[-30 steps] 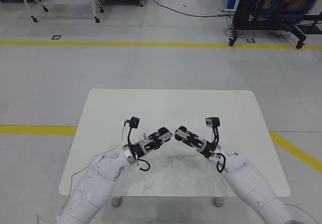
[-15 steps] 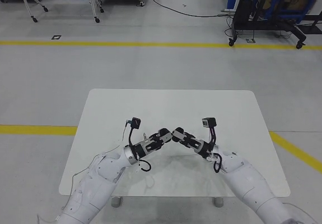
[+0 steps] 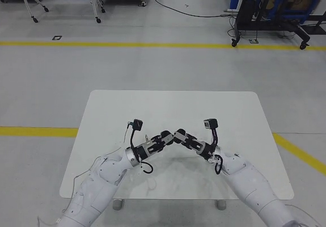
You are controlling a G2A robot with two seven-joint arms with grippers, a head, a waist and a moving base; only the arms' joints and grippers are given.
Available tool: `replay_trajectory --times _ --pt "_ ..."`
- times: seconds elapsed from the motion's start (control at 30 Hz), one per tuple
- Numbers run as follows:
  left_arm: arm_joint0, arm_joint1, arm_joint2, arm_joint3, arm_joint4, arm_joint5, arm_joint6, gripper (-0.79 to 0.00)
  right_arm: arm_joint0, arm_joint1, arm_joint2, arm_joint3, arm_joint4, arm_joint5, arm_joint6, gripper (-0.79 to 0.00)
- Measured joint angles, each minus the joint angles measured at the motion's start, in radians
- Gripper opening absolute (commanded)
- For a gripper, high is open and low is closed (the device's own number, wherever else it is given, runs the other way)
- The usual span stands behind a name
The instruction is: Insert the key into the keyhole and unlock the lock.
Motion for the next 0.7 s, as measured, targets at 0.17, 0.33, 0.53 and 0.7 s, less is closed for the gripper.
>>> replay_trajectory --times 0.17,0.33,0.53,0.7 --pt "-0.002 0.001 0.002 0.003 0.02 -0.005 0.007 -0.785 -0.003 -0.001 0.007 0.001 0.004 0.015 -0.017 0.0" --pt "-0.003 0.002 0.002 0.0 0.024 -0.015 0.012 -0.785 -0.002 -0.001 0.009 0.001 0.005 0.037 -0.013 0.0" --pt "-0.002 0.003 -0.001 -0.003 0.024 -0.019 0.017 -0.785 -0.002 -0.001 0.008 0.001 0.005 0.037 -0.013 0.0" --pt "0.0 0.003 -0.001 -0.006 0.024 -0.015 0.019 -0.785 -0.002 -0.001 0.008 0.001 0.005 0.037 -0.013 0.0"
